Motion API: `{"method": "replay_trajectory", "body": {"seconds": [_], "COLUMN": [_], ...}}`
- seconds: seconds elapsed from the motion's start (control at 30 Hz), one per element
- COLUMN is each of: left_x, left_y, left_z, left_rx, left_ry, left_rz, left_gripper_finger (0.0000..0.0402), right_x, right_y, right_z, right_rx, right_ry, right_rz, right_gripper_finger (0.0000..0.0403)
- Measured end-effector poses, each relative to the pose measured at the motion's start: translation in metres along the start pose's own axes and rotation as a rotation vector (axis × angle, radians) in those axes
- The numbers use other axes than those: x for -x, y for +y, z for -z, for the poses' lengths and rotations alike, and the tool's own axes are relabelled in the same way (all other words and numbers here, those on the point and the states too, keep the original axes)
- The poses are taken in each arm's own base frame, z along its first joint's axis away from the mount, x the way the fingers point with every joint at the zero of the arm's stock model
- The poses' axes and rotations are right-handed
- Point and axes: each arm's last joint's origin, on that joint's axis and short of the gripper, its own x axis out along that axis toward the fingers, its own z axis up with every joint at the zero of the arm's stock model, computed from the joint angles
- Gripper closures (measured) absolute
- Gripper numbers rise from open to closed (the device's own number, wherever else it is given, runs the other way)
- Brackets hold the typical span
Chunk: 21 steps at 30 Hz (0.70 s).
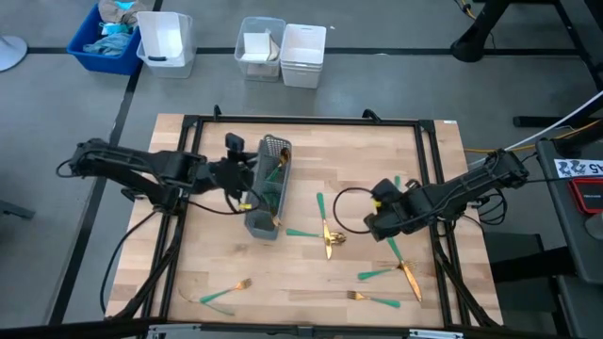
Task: Sort silverware
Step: Put the green spoon into the gray silverware rack
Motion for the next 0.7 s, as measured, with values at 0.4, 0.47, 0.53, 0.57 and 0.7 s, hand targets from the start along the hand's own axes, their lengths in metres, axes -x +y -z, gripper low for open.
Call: {"method": "replay_trajectory", "body": {"seconds": [0.4, 0.47, 0.53, 0.57, 0.7], "left_x": [0.002, 0.001, 0.0, -0.001, -0.003], "left_y": [-0.016, -0.018, -0.02, -0.021, -0.024], "left_z": [0.013, 0.014, 0.014, 0.014, 0.015], "left_rx": [0.307, 0.32, 0.338, 0.346, 0.36], "left_ry": [0.012, 0.011, 0.009, 0.008, 0.02], "left_rz": [0.252, 0.272, 0.279, 0.278, 0.28], "left_gripper_finger": [0.0314, 0.0314, 0.0314, 0.0314, 0.0314], "right_x": [-0.062, -0.075, -0.088, -0.094, -0.117], "right_y": [-0.019, -0.026, -0.034, -0.038, -0.058], "right_z": [0.012, 0.012, 0.011, 0.011, 0.01], "right_rx": [-0.153, -0.187, -0.212, -0.226, -0.293], "right_ry": [0.155, 0.182, 0.217, 0.228, 0.26], "right_rz": [0.2, 0.203, 0.183, 0.156, 0.064], "right_gripper_finger": [0.0354, 0.0354, 0.0354, 0.0354, 0.0354]}}
